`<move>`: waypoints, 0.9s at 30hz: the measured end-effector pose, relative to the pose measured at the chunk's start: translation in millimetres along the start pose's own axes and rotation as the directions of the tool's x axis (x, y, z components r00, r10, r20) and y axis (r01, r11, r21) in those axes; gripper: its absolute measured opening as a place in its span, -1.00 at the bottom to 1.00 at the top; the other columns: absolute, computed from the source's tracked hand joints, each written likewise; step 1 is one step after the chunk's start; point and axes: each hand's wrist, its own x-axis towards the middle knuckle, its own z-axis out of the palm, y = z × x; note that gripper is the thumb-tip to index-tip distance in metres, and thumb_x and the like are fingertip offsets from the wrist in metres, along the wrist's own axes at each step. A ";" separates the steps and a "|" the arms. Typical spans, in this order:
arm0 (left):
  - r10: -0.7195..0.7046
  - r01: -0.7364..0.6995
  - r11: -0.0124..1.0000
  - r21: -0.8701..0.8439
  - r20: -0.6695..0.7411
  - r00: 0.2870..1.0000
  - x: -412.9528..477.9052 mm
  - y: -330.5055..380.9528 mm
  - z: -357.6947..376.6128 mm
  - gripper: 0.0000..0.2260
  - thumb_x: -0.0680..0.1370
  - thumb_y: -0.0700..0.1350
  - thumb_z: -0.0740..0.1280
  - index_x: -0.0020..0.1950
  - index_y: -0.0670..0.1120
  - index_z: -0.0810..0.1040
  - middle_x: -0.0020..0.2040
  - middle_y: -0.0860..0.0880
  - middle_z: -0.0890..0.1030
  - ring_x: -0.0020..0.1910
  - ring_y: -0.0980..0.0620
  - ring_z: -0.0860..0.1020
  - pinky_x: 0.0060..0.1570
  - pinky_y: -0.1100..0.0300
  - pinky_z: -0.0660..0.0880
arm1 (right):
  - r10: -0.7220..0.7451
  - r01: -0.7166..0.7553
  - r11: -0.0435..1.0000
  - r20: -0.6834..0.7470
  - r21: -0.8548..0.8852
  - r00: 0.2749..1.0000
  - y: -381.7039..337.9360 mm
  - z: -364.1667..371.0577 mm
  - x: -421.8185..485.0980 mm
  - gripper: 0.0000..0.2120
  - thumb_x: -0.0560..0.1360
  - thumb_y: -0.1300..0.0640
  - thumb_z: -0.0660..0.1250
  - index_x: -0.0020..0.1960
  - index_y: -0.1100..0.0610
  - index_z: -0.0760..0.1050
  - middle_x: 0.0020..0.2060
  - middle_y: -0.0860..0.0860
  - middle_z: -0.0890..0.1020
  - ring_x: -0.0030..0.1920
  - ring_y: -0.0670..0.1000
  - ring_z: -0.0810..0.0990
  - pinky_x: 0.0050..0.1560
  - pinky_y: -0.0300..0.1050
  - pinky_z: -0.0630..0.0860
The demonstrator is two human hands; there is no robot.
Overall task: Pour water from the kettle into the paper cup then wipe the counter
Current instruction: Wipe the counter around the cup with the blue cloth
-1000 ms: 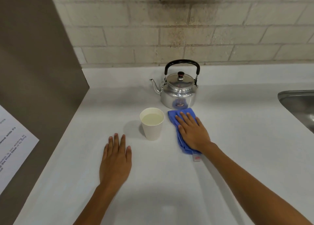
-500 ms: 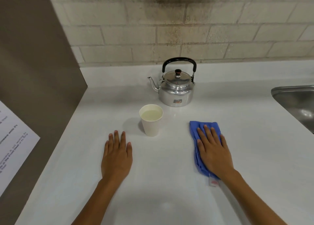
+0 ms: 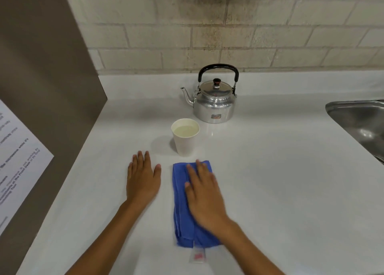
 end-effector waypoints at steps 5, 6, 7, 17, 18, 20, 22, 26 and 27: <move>0.137 -0.135 0.988 -0.077 0.015 0.991 -52.4 38.9 5.8 -0.47 0.61 0.06 -0.05 0.49 -0.13 -0.14 0.54 -0.09 -0.11 0.50 0.00 -0.16 0.43 0.14 -0.27 | 0.143 -0.148 0.988 -0.130 -0.032 0.981 60.2 -36.4 56.6 -0.54 0.61 0.12 -0.04 0.49 0.12 0.00 0.52 0.11 0.02 0.52 0.10 -0.07 0.48 0.04 -0.08; 0.173 -0.170 0.983 -0.075 0.032 0.984 -65.9 53.2 14.3 -0.46 0.60 0.08 -0.06 0.48 -0.11 -0.17 0.54 -0.08 -0.15 0.50 0.01 -0.19 0.41 0.15 -0.30 | 0.155 -0.162 0.985 -0.103 -0.064 0.983 67.3 -37.1 66.7 -0.54 0.61 0.11 -0.06 0.49 0.12 -0.02 0.53 0.11 0.01 0.52 0.10 -0.08 0.48 0.05 -0.08; 0.207 -0.204 0.978 -0.052 0.043 0.977 -76.4 66.8 24.0 -0.45 0.60 0.10 -0.07 0.47 -0.10 -0.22 0.53 -0.07 -0.20 0.49 0.01 -0.23 0.40 0.14 -0.33 | 0.153 -0.159 0.983 -0.076 -0.086 0.985 72.5 -36.1 75.4 -0.54 0.62 0.10 -0.07 0.49 0.12 -0.03 0.53 0.11 0.00 0.52 0.10 -0.08 0.49 0.06 -0.08; 0.303 -0.310 0.926 0.217 0.065 0.951 -91.2 31.3 8.0 -0.38 0.58 0.10 -0.27 0.33 -0.15 0.41 0.33 -0.10 0.46 0.29 -0.06 0.45 0.36 0.11 -0.16 | 0.088 -0.091 0.970 -0.024 -0.225 0.996 87.8 -24.3 118.1 -0.53 0.62 0.02 -0.13 0.49 0.12 -0.02 0.53 0.09 0.04 0.52 0.09 -0.06 0.50 0.07 -0.06; 0.299 -0.304 0.924 0.232 0.058 0.952 -83.8 15.0 2.0 -0.37 0.58 0.11 -0.28 0.32 -0.17 0.41 0.32 -0.13 0.47 0.27 -0.08 0.47 0.36 0.15 -0.14 | 0.086 -0.090 0.968 -0.029 -0.234 0.996 88.5 -22.5 119.5 -0.53 0.62 0.01 -0.14 0.49 0.11 -0.02 0.53 0.08 0.04 0.52 0.09 -0.06 0.50 0.08 -0.07; 0.240 -0.227 0.944 0.239 -0.026 0.970 -55.1 -18.3 -13.3 -0.31 0.54 0.18 -0.35 0.42 -0.20 0.21 0.44 -0.15 0.26 0.40 -0.08 0.31 0.40 0.22 -0.12 | 0.086 -0.094 0.962 -0.043 -0.256 0.995 89.8 -17.9 120.8 -0.52 0.61 0.00 -0.16 0.49 0.11 -0.05 0.53 0.07 0.03 0.52 0.07 -0.06 0.50 0.08 -0.08; 0.081 -0.072 0.978 0.194 -0.036 0.996 -13.7 -43.4 -23.7 -0.39 0.55 0.20 -0.29 0.48 -0.14 -0.08 0.52 -0.11 -0.06 0.51 -0.03 -0.02 0.46 0.13 -0.16 | 0.091 -0.101 0.958 -0.050 -0.269 0.995 91.2 -13.6 122.2 -0.51 0.60 -0.01 -0.18 0.50 0.10 -0.08 0.53 0.06 0.00 0.52 0.06 -0.08 0.50 0.08 -0.10; -0.074 0.085 0.980 0.178 -0.071 0.995 63.0 -14.2 -16.1 -0.49 0.62 0.02 -0.08 0.48 -0.20 -0.12 0.53 -0.20 -0.08 0.50 -0.15 -0.11 0.49 -0.02 -0.13 | 0.097 -0.106 0.957 -0.046 -0.272 0.994 94.1 -9.4 125.8 -0.50 0.59 -0.03 -0.21 0.50 0.08 -0.14 0.53 0.04 -0.05 0.52 0.04 -0.13 0.50 0.06 -0.15; -0.070 0.081 0.982 0.171 -0.072 0.995 72.4 0.2 -10.7 -0.49 0.62 0.02 -0.09 0.48 -0.20 -0.13 0.53 -0.19 -0.10 0.50 -0.17 -0.12 0.49 -0.03 -0.14 | 0.098 -0.107 0.957 -0.046 -0.270 0.994 94.7 -8.7 126.3 -0.50 0.59 -0.03 -0.21 0.50 0.08 -0.15 0.53 0.03 -0.06 0.52 0.03 -0.14 0.50 0.05 -0.16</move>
